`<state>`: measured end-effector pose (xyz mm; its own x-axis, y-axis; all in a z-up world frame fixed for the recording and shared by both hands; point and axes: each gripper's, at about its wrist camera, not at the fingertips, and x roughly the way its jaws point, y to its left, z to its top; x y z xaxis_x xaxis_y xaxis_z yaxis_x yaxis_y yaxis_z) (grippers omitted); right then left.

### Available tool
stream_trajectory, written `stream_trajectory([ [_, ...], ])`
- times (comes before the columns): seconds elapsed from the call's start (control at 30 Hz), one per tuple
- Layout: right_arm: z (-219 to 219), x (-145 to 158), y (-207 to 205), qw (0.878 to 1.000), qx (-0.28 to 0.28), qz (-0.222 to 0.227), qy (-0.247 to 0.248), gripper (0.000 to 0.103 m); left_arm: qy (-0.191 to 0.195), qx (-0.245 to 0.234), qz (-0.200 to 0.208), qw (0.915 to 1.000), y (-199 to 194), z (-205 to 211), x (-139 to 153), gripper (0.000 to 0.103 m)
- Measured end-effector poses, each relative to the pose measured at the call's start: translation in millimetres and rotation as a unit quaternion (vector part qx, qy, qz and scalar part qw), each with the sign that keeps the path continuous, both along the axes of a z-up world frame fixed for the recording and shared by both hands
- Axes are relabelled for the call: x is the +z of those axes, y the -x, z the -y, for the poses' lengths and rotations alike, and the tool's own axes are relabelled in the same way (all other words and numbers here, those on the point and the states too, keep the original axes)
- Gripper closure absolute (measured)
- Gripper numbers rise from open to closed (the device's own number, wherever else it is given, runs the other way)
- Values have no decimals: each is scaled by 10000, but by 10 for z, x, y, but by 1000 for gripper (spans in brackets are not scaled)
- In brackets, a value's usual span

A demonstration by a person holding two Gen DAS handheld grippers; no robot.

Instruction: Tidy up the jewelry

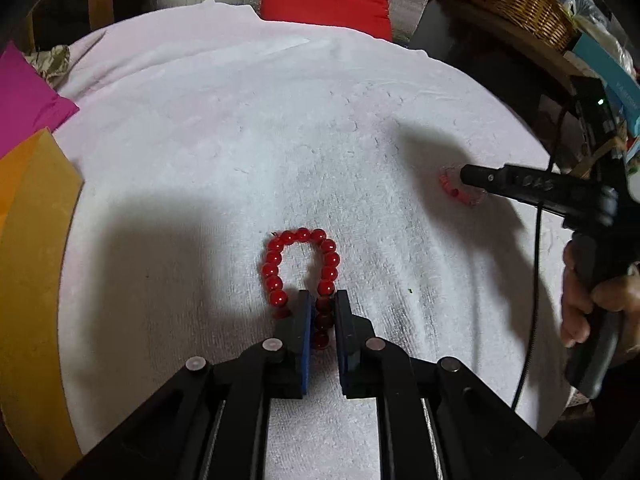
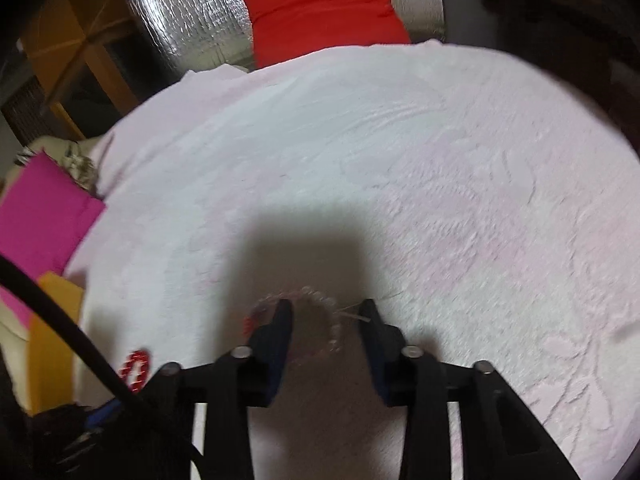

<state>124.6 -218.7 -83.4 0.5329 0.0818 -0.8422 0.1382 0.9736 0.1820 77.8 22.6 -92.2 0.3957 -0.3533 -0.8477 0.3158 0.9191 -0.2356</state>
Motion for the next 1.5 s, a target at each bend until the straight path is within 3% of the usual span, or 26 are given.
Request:
stream_trajectory([
  [0.03,-36,1,-5,9996,-5,15,273,86,50,-27,-18,10000,-7,-12,1,91],
  [0.13,-126,-4,-8,9967,69,122,796,90,178,-24,-72,9998,-12,-38,-1,86],
  [0.2,-156,-11,-5,9950,125,159,975,90,221,-53,-81,9997,-6,-30,1,77],
  [0.27,-174,-7,-2,9939,163,162,1077,90,182,-132,-14,9997,35,13,28,58],
  [0.37,-137,-2,34,9954,137,72,949,90,-76,-163,141,9997,95,92,54,46],
  [0.67,72,68,464,9986,-37,-257,455,90,-374,-166,266,9988,137,135,47,45],
  [0.87,330,167,762,9992,-256,-219,-228,89,-437,-150,271,9986,138,168,39,44],
  [1.03,470,230,738,9959,-438,-106,-790,88,-511,-148,275,9982,142,188,39,41],
  [1.37,425,95,537,9952,-363,-545,-733,78,-615,-188,293,9975,131,214,23,37],
  [1.5,540,27,520,9914,-503,-576,-1058,78,-619,-203,291,9975,119,225,17,37],
])
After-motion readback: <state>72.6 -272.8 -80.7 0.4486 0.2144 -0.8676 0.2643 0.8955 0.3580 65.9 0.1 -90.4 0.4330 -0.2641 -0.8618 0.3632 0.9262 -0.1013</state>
